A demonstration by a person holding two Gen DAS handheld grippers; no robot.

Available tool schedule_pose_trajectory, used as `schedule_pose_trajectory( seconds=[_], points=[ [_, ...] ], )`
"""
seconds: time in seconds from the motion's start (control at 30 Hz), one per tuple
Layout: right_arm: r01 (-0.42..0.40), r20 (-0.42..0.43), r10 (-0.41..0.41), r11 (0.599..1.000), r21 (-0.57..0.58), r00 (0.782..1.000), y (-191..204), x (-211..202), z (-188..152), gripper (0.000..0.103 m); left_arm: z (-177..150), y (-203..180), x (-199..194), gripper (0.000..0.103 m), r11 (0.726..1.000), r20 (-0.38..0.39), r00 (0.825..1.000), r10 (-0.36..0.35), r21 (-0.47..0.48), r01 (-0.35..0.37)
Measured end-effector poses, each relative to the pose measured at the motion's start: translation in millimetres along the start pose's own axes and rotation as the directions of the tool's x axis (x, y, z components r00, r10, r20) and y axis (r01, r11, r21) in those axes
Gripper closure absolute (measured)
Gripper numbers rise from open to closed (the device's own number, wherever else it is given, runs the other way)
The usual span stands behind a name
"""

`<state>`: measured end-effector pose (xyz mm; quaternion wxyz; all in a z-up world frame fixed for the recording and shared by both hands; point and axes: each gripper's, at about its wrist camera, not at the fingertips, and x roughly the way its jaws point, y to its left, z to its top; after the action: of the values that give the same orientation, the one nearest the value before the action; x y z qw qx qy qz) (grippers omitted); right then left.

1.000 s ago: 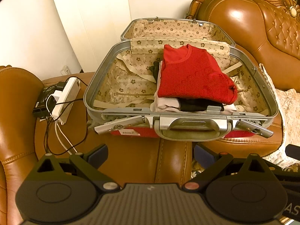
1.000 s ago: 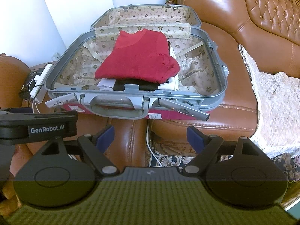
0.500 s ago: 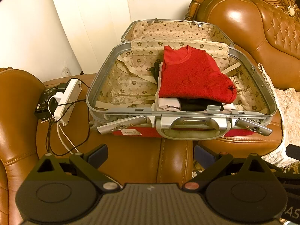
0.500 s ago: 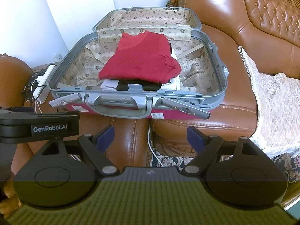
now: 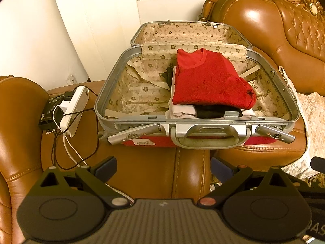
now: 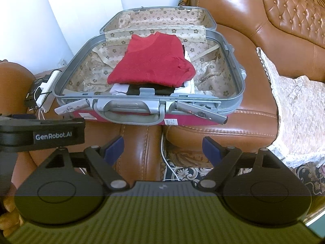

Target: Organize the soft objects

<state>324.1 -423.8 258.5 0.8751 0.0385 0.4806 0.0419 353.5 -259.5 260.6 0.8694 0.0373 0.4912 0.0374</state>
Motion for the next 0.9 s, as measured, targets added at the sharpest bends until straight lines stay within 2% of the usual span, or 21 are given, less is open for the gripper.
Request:
schedule_pose_trajectory(
  seconds=[0.9],
  points=[
    [-0.014, 0.003, 0.014, 1.0, 0.012, 1.0, -1.9, -8.5, 1.2, 0.011, -6.3, -3.3, -10.4, 0.002, 1.0, -0.02, 1.0, 0.015, 0.019, -0.014]
  ],
)
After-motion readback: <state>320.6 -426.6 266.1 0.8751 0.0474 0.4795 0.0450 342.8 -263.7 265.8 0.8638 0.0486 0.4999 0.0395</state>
